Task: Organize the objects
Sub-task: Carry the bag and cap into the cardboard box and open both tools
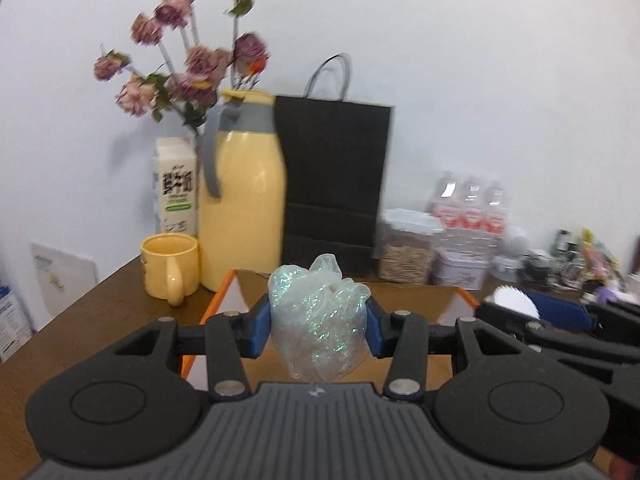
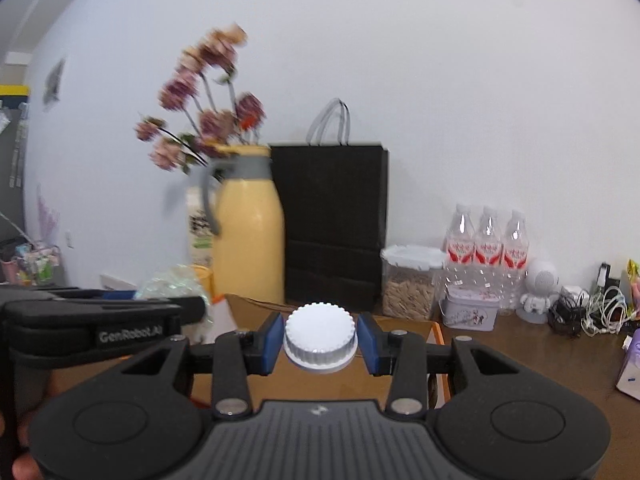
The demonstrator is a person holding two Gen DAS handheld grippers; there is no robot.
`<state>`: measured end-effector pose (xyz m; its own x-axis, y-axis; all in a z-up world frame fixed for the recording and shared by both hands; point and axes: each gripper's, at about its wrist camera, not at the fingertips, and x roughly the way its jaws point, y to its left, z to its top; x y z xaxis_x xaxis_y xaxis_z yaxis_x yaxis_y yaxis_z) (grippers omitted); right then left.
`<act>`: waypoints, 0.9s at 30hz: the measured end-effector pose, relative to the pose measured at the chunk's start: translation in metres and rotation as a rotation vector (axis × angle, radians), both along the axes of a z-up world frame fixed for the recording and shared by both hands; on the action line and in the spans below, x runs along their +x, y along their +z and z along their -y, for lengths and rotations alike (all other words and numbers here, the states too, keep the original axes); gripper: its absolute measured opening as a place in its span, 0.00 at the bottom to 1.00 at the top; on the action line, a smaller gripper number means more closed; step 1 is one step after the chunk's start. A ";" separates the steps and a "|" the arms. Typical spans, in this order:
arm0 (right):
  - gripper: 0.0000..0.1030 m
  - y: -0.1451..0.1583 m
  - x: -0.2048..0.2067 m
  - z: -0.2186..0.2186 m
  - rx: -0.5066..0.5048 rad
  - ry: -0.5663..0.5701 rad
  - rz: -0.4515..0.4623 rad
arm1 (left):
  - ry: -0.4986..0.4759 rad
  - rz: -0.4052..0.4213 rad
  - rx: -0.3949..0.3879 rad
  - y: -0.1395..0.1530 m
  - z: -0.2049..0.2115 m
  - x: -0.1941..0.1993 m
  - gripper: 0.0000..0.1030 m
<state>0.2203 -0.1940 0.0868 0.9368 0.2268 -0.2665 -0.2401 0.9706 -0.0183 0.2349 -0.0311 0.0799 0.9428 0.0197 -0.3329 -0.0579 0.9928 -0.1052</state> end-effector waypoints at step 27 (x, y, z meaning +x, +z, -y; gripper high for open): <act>1.00 -0.052 0.047 0.007 0.011 -0.127 -0.163 | 0.091 0.050 0.056 -0.033 0.009 0.011 1.00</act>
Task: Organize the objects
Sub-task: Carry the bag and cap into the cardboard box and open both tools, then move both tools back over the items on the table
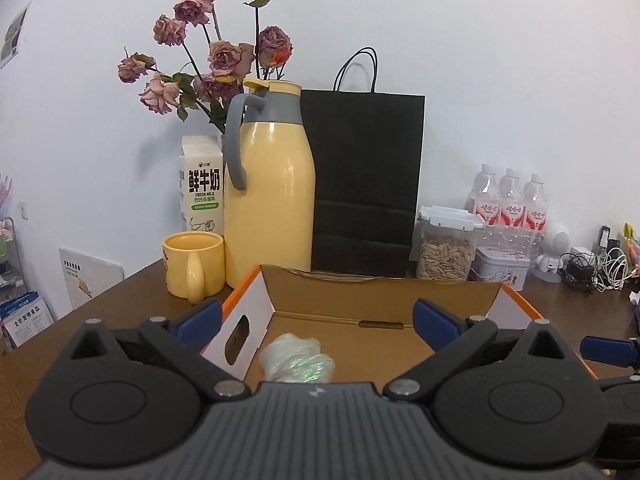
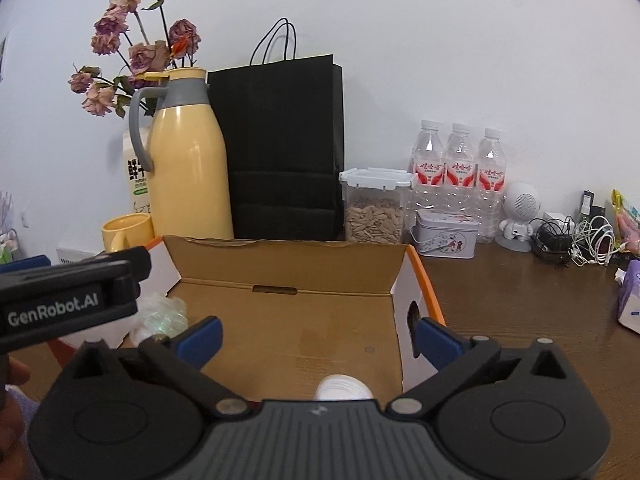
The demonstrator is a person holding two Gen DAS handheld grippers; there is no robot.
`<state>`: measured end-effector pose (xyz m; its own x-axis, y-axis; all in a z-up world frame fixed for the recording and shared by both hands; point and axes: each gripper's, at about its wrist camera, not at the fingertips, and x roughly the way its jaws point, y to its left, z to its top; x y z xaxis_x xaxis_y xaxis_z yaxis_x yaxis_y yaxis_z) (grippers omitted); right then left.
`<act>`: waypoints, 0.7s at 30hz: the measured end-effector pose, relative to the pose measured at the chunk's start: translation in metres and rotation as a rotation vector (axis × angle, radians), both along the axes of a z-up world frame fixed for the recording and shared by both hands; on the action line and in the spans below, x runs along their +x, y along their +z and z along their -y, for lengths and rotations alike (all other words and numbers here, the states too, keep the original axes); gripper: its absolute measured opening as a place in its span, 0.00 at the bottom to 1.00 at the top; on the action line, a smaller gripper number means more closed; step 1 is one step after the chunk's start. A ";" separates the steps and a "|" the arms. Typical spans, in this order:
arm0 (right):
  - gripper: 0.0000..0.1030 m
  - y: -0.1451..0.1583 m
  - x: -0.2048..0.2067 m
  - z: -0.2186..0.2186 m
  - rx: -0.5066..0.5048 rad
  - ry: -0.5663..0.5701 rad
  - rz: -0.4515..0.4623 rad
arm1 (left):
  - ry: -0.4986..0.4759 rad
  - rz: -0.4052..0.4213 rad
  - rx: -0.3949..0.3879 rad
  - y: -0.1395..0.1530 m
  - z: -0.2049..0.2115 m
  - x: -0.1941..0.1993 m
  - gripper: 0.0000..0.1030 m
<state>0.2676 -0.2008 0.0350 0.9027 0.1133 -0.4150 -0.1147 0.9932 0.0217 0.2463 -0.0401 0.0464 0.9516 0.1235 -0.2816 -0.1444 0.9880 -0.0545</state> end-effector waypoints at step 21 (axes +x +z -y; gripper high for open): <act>1.00 0.022 -0.032 -0.002 -0.015 0.015 0.074 | -0.053 0.070 -0.031 0.026 -0.004 -0.037 1.00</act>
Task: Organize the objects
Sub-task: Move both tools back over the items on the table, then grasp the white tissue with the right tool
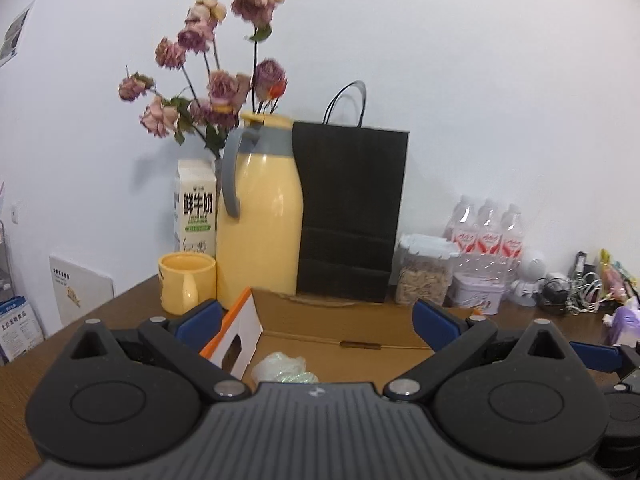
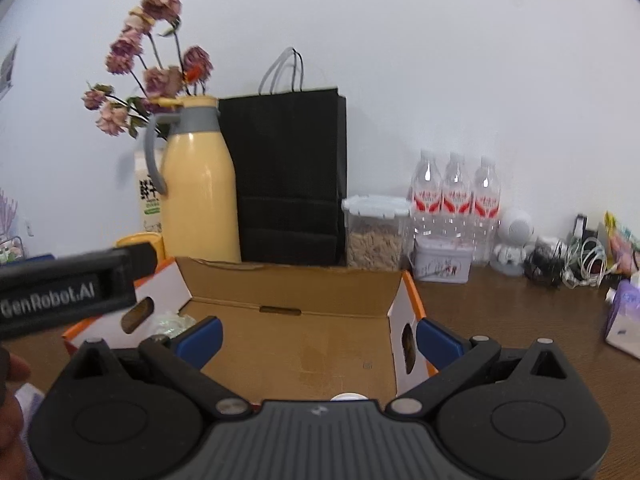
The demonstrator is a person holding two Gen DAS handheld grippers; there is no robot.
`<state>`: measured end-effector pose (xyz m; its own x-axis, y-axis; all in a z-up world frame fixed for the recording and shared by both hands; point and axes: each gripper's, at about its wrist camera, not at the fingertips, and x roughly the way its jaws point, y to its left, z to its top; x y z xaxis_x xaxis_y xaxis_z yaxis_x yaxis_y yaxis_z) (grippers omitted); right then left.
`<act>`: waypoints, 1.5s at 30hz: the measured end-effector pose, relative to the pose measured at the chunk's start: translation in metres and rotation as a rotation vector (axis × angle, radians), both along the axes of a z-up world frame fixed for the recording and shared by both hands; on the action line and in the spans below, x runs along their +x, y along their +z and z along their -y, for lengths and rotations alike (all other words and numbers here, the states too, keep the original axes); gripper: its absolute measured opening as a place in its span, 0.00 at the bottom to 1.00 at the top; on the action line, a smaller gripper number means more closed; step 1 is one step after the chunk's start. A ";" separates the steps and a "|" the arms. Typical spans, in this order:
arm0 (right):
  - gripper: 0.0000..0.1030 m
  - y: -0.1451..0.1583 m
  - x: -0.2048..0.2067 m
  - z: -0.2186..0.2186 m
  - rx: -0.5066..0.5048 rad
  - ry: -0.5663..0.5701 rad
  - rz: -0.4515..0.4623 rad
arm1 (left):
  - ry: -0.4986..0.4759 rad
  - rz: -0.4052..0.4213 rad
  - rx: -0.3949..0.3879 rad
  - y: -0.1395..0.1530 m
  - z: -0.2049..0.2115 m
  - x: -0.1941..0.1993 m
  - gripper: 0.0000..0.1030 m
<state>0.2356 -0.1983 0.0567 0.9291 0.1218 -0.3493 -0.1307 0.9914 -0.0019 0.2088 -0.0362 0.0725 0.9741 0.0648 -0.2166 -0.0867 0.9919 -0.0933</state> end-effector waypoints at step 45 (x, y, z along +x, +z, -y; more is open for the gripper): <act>1.00 -0.086 -0.121 0.065 -0.064 0.257 -0.312 | -0.078 -0.267 0.010 -0.042 -0.085 -0.171 1.00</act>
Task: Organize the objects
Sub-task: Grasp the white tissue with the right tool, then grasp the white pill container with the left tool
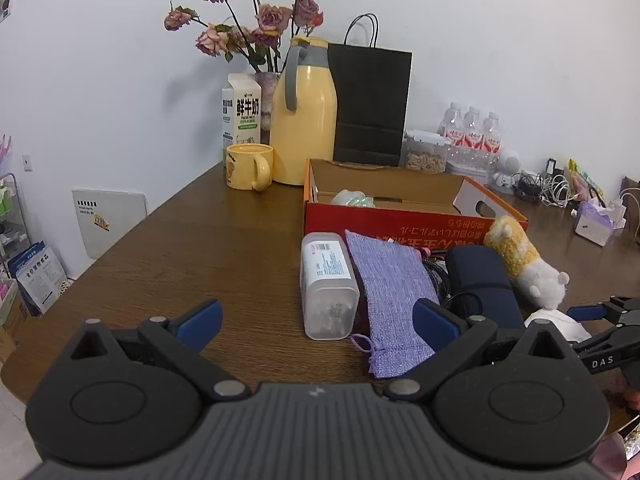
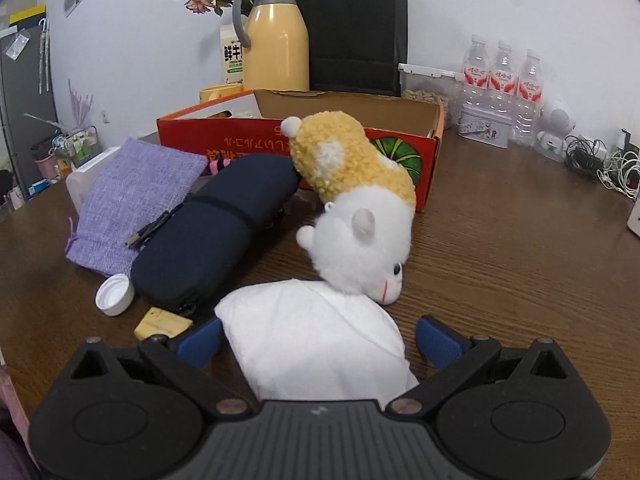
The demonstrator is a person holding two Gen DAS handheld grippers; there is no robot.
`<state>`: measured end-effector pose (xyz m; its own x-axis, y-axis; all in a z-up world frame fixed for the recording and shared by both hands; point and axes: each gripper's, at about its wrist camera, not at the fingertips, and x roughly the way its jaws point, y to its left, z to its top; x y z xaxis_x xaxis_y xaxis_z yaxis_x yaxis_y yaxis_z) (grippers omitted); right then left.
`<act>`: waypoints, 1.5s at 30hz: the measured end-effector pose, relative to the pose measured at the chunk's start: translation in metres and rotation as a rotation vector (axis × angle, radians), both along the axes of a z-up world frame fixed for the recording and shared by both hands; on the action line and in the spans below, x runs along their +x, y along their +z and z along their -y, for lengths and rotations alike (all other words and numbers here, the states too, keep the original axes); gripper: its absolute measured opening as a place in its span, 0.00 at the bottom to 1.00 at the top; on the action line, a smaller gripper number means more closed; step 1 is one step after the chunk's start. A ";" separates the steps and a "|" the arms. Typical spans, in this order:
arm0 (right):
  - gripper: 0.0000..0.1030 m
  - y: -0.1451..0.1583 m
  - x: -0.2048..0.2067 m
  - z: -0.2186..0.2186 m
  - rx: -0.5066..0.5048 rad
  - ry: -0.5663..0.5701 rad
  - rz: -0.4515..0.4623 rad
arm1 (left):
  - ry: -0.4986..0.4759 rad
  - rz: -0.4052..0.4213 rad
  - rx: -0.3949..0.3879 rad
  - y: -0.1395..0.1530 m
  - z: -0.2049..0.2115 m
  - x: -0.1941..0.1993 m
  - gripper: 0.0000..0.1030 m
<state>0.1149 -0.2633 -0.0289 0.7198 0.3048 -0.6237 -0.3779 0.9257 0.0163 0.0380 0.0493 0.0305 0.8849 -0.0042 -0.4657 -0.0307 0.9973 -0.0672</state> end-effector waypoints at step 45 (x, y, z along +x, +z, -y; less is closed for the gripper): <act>0.63 0.032 -0.045 0.000 0.053 -0.067 0.228 | 0.097 -0.040 -0.022 -0.023 0.004 0.082 0.74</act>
<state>0.0697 -0.2636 0.0036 0.8596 0.2797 -0.4276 -0.3152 0.9489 -0.0130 0.1204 0.0448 0.0073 0.8623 0.0697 -0.5016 -0.1300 0.9878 -0.0862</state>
